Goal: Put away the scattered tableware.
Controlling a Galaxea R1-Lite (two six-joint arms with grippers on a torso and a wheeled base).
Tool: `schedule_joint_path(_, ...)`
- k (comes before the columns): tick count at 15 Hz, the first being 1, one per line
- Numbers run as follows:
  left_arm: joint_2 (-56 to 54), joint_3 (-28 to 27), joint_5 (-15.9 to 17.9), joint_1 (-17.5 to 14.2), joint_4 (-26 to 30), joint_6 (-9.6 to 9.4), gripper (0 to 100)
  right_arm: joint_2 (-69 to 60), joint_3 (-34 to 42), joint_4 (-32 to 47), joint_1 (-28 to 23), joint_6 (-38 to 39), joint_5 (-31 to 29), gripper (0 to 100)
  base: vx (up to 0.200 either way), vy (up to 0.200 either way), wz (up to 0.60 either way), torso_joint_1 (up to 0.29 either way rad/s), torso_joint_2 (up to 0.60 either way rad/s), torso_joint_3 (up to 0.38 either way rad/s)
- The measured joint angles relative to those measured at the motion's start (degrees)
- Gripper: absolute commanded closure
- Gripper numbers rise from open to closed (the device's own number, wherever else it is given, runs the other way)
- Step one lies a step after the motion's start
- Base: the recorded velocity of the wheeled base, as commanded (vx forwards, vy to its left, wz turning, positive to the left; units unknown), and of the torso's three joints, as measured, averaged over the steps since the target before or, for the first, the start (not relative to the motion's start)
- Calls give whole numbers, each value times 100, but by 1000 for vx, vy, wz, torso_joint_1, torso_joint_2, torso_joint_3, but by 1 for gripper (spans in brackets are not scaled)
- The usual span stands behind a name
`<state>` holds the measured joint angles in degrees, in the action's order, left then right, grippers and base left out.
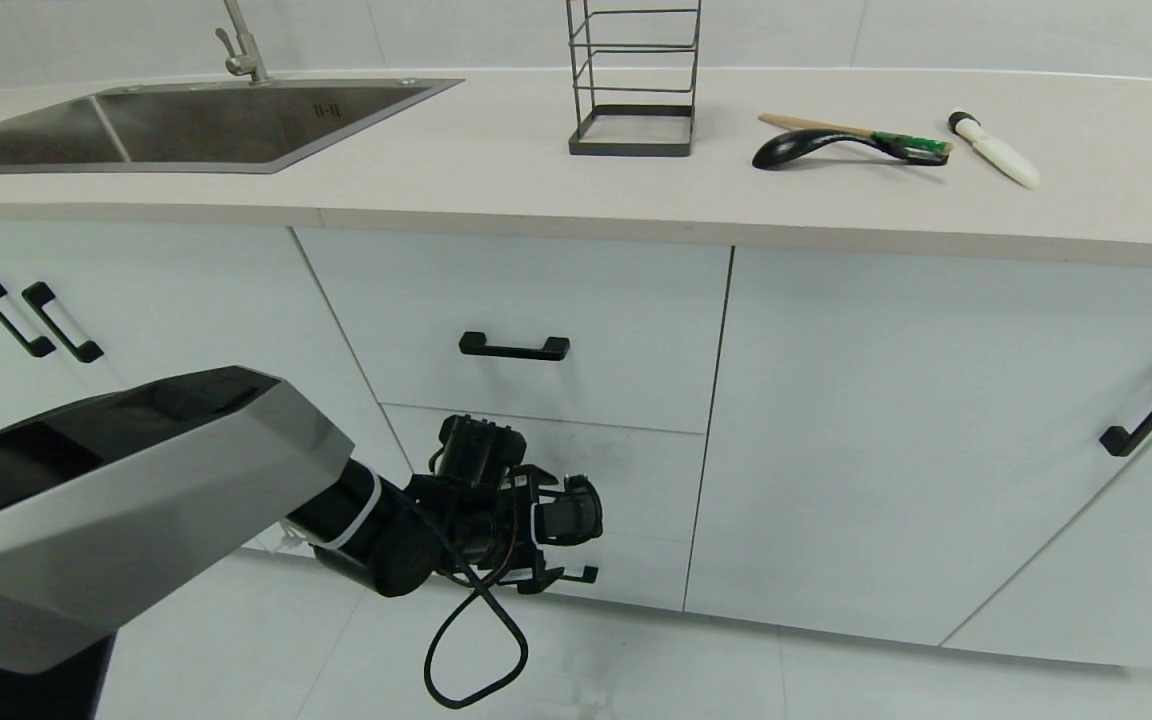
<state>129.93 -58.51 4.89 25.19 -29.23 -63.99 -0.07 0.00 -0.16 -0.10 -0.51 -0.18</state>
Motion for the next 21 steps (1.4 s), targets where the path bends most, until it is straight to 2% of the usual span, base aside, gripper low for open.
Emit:
schedule_joint_path(3, 152, -11, -2, -7, -238, 11, 0, 0, 0, 0, 0, 0, -2, 100, 0, 0, 0, 0, 0, 0)
schedule_joint_path(5, 229, 24, 0, -16, -290, 139, 0, 0, 0, 0, 0, 0, -4, 100, 0, 0, 0, 0, 0, 0)
schedule_joint_path(7, 251, 96, -2, -5, -328, 189, 0, 0, 0, 0, 0, 0, -4, 100, 0, 0, 0, 0, 0, 0)
schedule_joint_path(21, 11, 573, 9, 13, -213, 207, 0, 0, 0, 0, 0, 0, 0, 100, 0, 0, 0, 0, 0, 0)
